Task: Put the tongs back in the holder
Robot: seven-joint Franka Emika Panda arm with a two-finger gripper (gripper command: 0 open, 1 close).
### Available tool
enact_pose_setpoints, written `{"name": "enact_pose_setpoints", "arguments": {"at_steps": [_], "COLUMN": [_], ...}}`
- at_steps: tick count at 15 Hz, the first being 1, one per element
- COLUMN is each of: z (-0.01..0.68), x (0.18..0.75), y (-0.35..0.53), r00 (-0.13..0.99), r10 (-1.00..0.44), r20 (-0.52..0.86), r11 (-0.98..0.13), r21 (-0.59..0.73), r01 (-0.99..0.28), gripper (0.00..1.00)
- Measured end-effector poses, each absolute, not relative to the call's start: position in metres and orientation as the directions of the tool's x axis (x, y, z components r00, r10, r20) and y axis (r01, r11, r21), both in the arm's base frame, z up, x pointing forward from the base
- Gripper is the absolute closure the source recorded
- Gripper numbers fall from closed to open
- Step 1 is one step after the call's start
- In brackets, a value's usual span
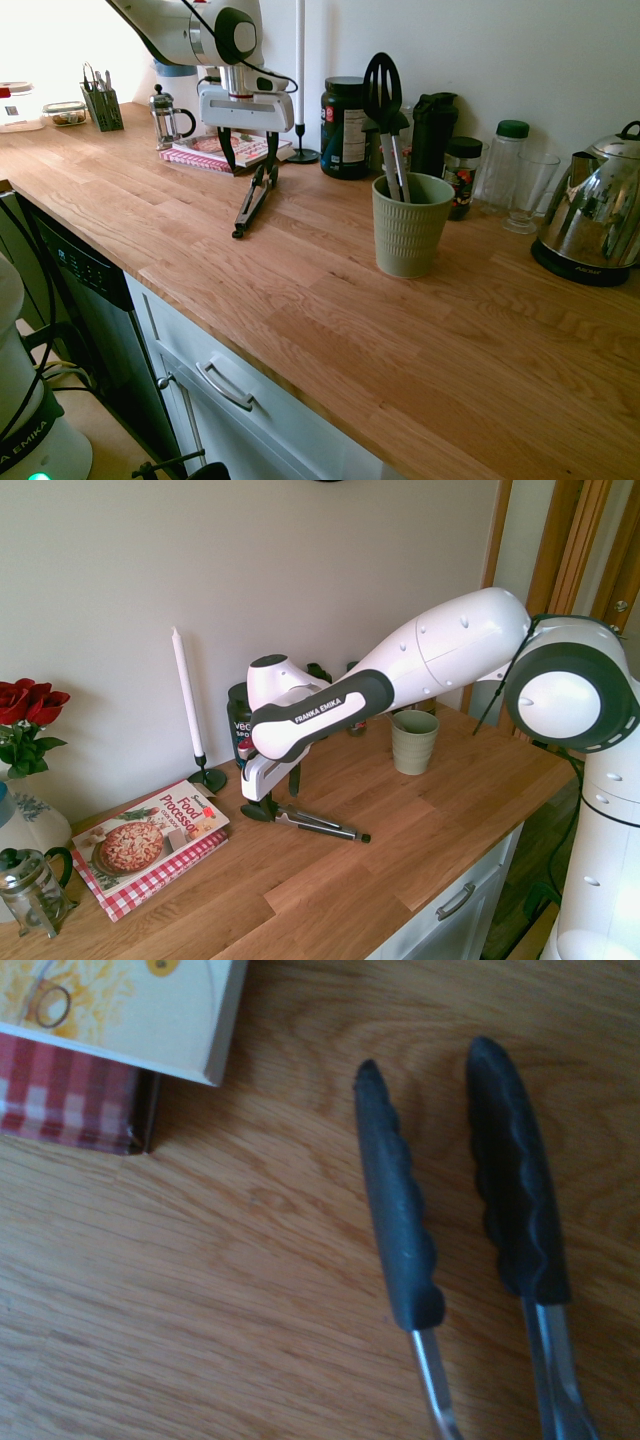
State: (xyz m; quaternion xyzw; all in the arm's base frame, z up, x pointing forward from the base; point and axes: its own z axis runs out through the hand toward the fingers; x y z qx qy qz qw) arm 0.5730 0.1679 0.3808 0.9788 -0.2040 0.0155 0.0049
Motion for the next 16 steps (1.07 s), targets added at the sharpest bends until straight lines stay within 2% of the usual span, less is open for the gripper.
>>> {"name": "enact_pose_setpoints", "arguments": {"at_steps": [7,8,16], "z": [0.359,0.355,0.344], "x": [0.591,0.594,0.6], "y": [0.178,0.18,0.176], "r00": [0.933,0.934,0.93], "r10": [-0.36,-0.358,-0.367], "r20": [0.004,-0.001,-0.011], "r11": [-0.933,-0.934,-0.93], "r21": [-0.003,-0.004,0.003], "r01": [-0.36,-0.358,-0.367], "gripper": [0.0,1.0,1.0]}}
